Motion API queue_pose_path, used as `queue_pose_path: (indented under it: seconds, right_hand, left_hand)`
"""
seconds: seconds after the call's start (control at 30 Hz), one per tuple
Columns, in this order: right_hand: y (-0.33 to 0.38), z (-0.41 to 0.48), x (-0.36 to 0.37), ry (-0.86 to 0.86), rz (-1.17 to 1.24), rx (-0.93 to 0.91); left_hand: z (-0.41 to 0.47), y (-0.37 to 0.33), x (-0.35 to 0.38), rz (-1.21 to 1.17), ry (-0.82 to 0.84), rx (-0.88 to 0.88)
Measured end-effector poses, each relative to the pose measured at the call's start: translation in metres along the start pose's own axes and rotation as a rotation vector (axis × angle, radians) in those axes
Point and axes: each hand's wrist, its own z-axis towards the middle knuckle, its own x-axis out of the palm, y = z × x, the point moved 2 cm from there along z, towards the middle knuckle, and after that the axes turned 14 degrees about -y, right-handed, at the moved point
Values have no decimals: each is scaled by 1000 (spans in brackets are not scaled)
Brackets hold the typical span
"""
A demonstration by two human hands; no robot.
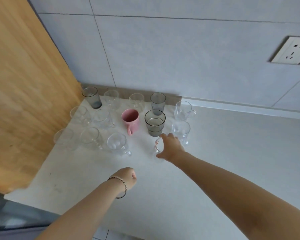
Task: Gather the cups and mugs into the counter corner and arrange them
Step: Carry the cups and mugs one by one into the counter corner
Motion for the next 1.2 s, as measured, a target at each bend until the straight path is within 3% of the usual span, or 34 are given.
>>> queue_pose_path:
  seconds: [0.3, 0.47, 0.6, 0.73, 0.93, 1.2]
  right_hand:
    - [29, 13, 29, -55, 36, -33]
    - [-6, -9, 22, 33, 93, 5]
    - [-90, -45, 3, 158, 38, 132]
    - [-191, -82, -34, 176, 6, 336]
    - [-347, -145, -106, 80, 34, 579]
    - [-549, -208, -197, -83, 18, 749]
  left_hand:
    - [5, 19, 11, -37, -23, 5]
    - [10, -5, 22, 6, 28, 52]
    - [15, -60, 31, 54, 78, 132]
    - [17, -140, 42, 123, 118, 273]
    - [3, -288, 79, 183, 138, 462]
    - [-27, -490, 158, 116, 160, 467]
